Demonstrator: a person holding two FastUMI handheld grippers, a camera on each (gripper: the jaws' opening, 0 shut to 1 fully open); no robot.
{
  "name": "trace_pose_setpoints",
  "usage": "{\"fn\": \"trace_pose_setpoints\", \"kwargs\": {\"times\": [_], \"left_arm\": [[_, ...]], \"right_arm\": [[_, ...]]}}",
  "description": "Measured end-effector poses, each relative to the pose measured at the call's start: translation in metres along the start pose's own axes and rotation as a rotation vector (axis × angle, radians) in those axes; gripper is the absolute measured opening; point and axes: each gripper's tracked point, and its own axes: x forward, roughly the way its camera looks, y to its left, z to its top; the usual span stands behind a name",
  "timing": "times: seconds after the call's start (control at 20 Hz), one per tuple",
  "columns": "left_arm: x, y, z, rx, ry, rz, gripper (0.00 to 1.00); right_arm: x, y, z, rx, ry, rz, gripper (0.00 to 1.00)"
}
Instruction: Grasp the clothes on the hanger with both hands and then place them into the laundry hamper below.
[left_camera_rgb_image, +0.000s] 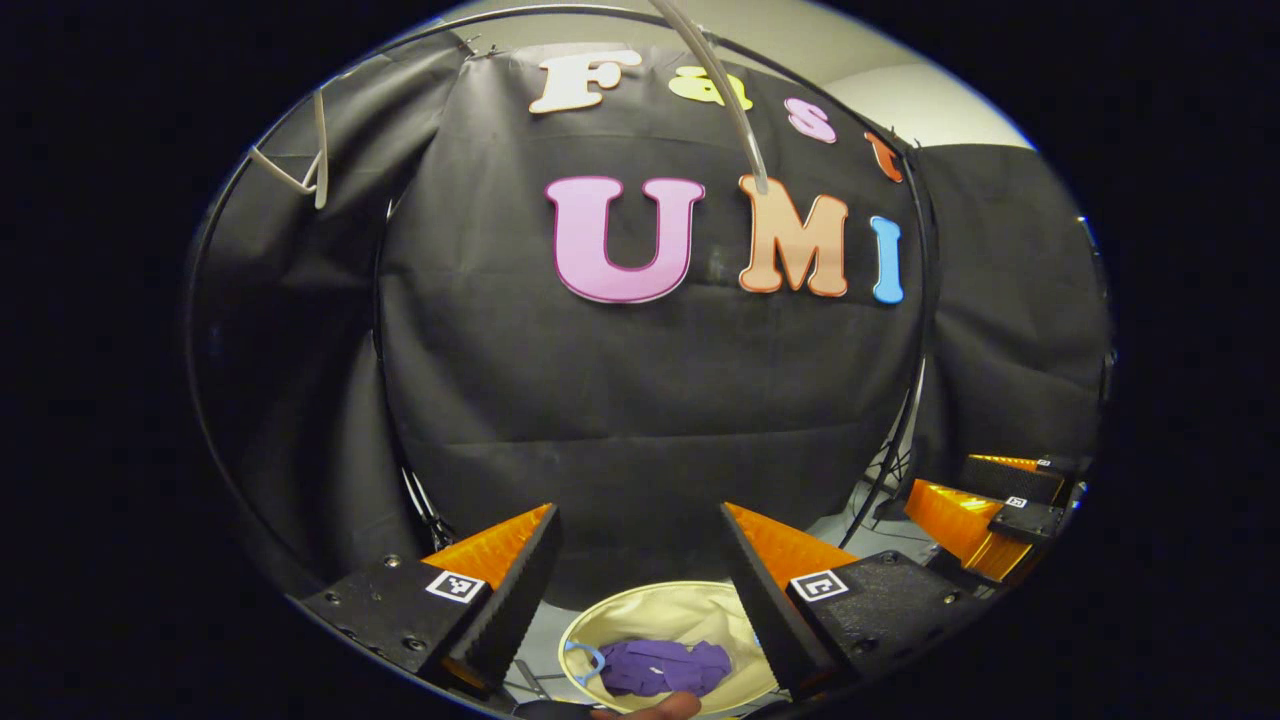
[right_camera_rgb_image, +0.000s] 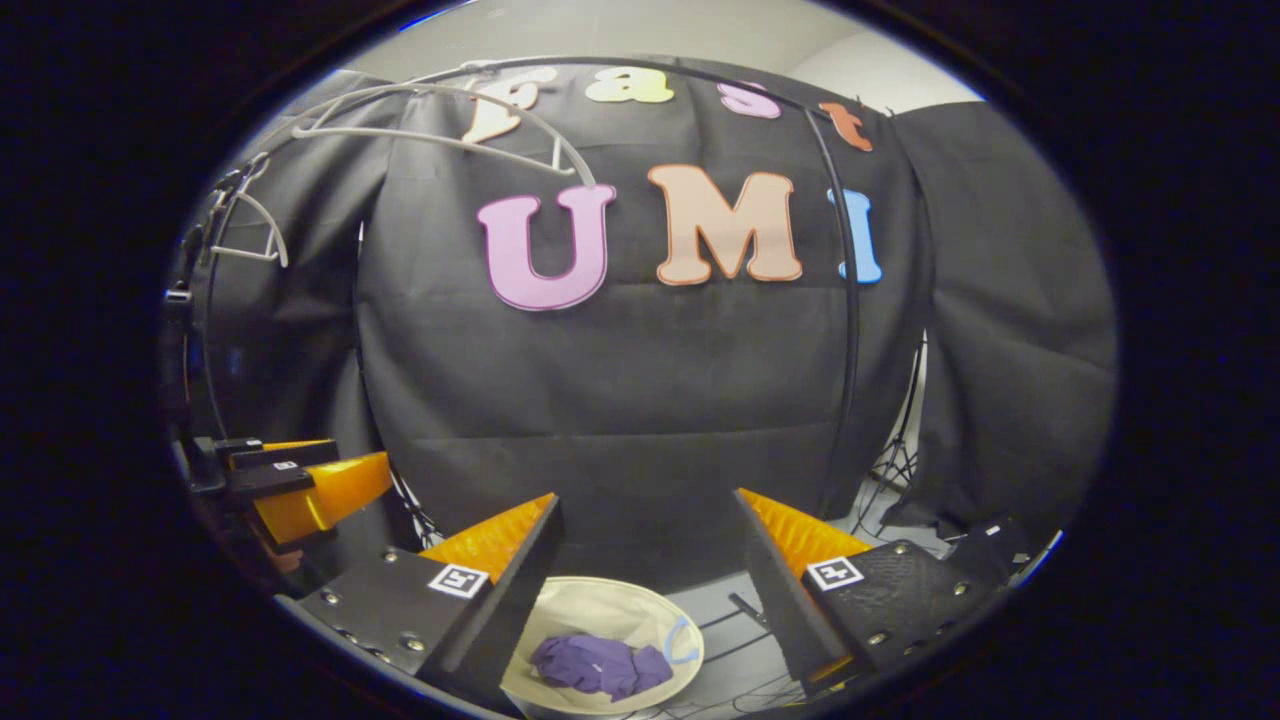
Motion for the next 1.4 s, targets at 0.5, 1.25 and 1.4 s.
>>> {"fn": "trace_pose_setpoints", "kwargs": {"times": [0.5, 1.25, 1.4], "left_arm": [[-0.028, 0.014, 0.064, 0.044, -0.035, 0.043, 0.95], [-0.075, 0.016, 0.157, 0.031, -0.176, 0.120, 0.98], [-0.086, 0.023, 0.182, 0.015, -0.218, 0.136, 0.94]], "right_arm": [[-0.027, 0.012, 0.068, 0.013, -0.102, 0.039, 0.95], [-0.065, -0.002, 0.189, 0.013, -0.211, 0.095, 1.00], [-0.078, 0.004, 0.211, 0.013, -0.239, 0.123, 0.99]]}}
